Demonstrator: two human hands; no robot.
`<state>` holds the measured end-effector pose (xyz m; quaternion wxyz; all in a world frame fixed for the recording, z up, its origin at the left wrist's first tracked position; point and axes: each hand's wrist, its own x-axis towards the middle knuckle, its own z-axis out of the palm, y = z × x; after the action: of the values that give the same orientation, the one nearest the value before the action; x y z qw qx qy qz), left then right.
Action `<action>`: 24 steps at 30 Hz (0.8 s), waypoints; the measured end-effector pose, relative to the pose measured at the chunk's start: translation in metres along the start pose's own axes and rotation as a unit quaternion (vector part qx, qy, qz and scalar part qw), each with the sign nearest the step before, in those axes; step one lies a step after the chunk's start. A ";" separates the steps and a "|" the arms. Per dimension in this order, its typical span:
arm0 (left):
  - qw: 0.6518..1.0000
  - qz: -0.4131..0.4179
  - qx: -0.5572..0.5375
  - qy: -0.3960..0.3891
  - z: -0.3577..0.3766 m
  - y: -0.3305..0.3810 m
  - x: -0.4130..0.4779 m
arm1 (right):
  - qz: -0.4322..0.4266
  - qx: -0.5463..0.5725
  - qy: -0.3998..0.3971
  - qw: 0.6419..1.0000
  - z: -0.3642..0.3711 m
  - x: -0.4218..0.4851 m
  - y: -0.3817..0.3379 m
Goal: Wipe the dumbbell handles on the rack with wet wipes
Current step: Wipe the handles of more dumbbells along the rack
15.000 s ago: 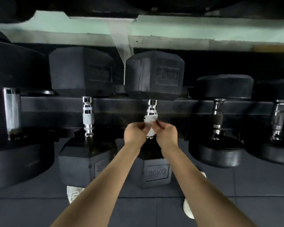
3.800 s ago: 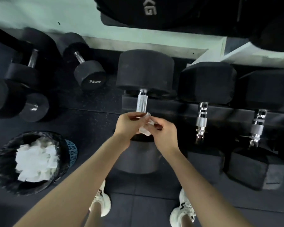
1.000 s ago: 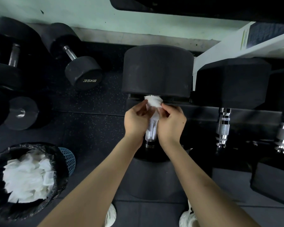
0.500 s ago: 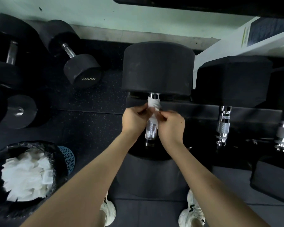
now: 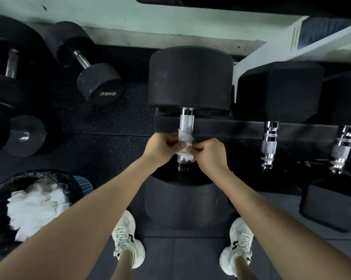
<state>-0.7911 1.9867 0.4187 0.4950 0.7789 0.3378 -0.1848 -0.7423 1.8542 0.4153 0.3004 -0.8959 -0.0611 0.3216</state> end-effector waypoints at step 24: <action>0.977 -0.051 -0.185 0.096 0.004 0.011 -0.005 | 0.054 0.165 0.135 0.976 -0.008 0.009 -0.027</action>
<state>-0.7865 1.9787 0.4267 0.5856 0.6697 0.4514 -0.0690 -0.7284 1.8750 0.4313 0.4313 -0.8714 0.0825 0.2186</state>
